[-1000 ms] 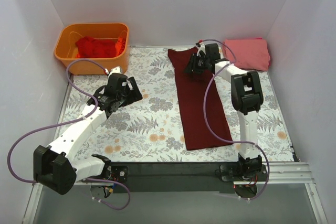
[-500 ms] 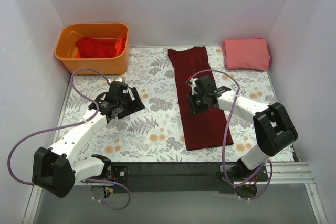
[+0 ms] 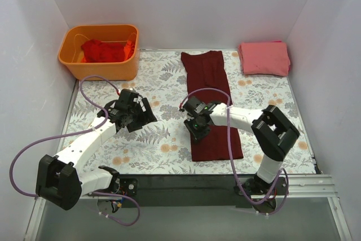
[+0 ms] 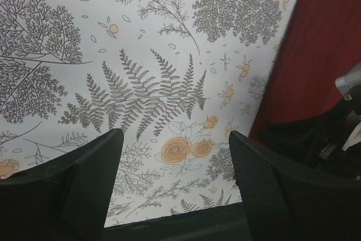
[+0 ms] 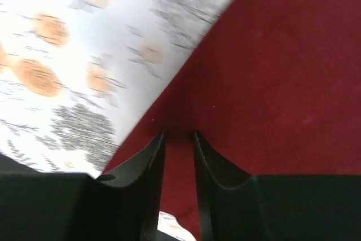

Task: Fold and stack the t-shirts
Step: Fold the tshirt

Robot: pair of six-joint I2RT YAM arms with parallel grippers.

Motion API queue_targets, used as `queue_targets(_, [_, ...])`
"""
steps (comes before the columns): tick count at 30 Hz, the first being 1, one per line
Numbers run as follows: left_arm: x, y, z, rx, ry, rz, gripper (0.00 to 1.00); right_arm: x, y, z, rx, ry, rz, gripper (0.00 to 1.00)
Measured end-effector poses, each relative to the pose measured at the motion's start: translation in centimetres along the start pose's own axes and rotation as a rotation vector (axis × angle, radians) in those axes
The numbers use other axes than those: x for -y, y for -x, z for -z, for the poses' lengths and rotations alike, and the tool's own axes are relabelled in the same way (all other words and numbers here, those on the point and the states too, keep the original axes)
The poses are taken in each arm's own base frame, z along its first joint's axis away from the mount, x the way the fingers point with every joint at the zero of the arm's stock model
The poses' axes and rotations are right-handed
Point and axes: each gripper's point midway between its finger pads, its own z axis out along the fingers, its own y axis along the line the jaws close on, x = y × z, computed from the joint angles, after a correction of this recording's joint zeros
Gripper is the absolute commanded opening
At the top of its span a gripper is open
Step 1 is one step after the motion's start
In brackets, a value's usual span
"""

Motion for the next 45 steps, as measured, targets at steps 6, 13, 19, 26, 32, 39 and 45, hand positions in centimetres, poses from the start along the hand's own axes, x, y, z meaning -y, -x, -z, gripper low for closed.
queue_targets(6, [-0.9, -0.8, 0.2, -0.032, 0.037, 0.004, 0.74, -5.2, 1.7, -1.1, -0.025, 0.056, 0.106, 0.33])
queue_targets(13, [-1.6, -2.2, 0.6, -0.082, 0.069, 0.011, 0.74, -8.3, 1.6, -1.3, -0.039, 0.104, 0.137, 0.38])
queue_targets(19, [-0.7, -4.1, 0.9, -0.142, 0.053, 0.008, 0.75, -7.3, 1.5, 3.1, 0.046, 0.086, 0.073, 0.5])
queue_targets(26, [0.8, -9.0, 0.1, -0.281, 0.066, -0.068, 0.75, 0.2, -3.2, 7.9, 0.17, 0.052, -0.186, 0.59])
queue_targets(32, [0.8, -12.3, -0.2, -0.364, 0.116, -0.107, 0.72, 3.1, -10.9, 5.7, 0.051, 0.049, -0.346, 0.62])
queue_targets(39, [0.4, -15.5, -0.7, -0.438, 0.178, -0.156, 0.61, 3.0, -13.8, 4.8, 0.024, 0.129, -0.443, 0.61])
queue_targets(45, [-0.1, -16.6, -1.3, -0.474, 0.22, -0.172, 0.51, 2.0, -13.9, 4.5, 0.024, 0.215, -0.469, 0.53])
